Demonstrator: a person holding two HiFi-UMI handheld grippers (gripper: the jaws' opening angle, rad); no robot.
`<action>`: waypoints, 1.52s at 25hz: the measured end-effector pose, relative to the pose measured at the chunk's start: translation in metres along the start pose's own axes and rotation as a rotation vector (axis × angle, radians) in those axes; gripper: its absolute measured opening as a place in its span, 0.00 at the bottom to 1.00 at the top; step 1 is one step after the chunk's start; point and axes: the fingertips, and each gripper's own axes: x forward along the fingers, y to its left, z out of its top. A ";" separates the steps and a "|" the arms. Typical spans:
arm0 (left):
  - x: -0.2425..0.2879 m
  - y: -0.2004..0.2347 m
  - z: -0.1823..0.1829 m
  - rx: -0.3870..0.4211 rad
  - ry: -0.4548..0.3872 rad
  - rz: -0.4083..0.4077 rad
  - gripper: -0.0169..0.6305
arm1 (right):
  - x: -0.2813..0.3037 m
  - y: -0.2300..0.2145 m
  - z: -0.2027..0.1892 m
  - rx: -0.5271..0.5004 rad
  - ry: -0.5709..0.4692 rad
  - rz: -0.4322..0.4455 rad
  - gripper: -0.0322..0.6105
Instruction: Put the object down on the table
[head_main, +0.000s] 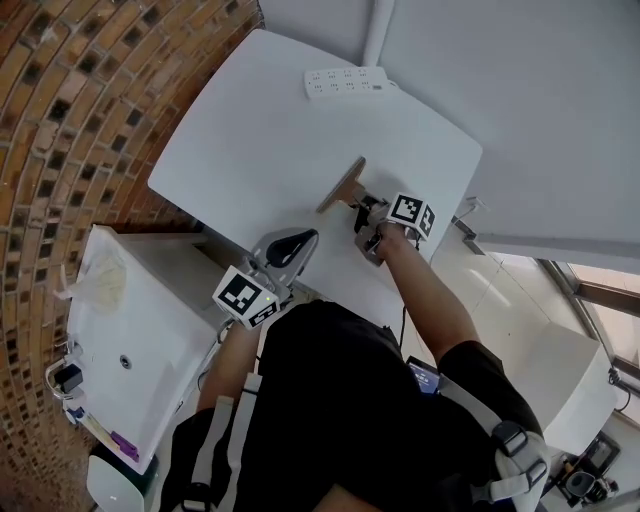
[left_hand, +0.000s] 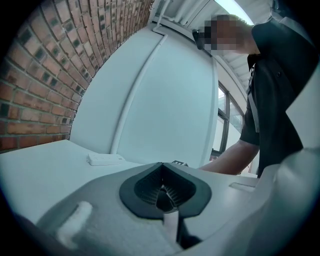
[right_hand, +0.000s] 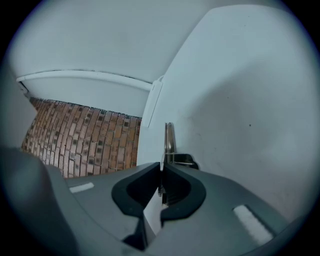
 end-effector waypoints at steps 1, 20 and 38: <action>-0.001 0.001 0.002 0.004 -0.003 0.001 0.03 | 0.000 0.000 0.001 -0.002 -0.002 -0.001 0.08; -0.010 0.001 0.009 -0.025 -0.073 -0.068 0.03 | -0.060 0.006 -0.006 -0.117 -0.100 -0.019 0.21; -0.016 -0.045 0.028 0.052 -0.129 -0.139 0.03 | -0.174 0.124 -0.049 -0.833 -0.333 0.285 0.05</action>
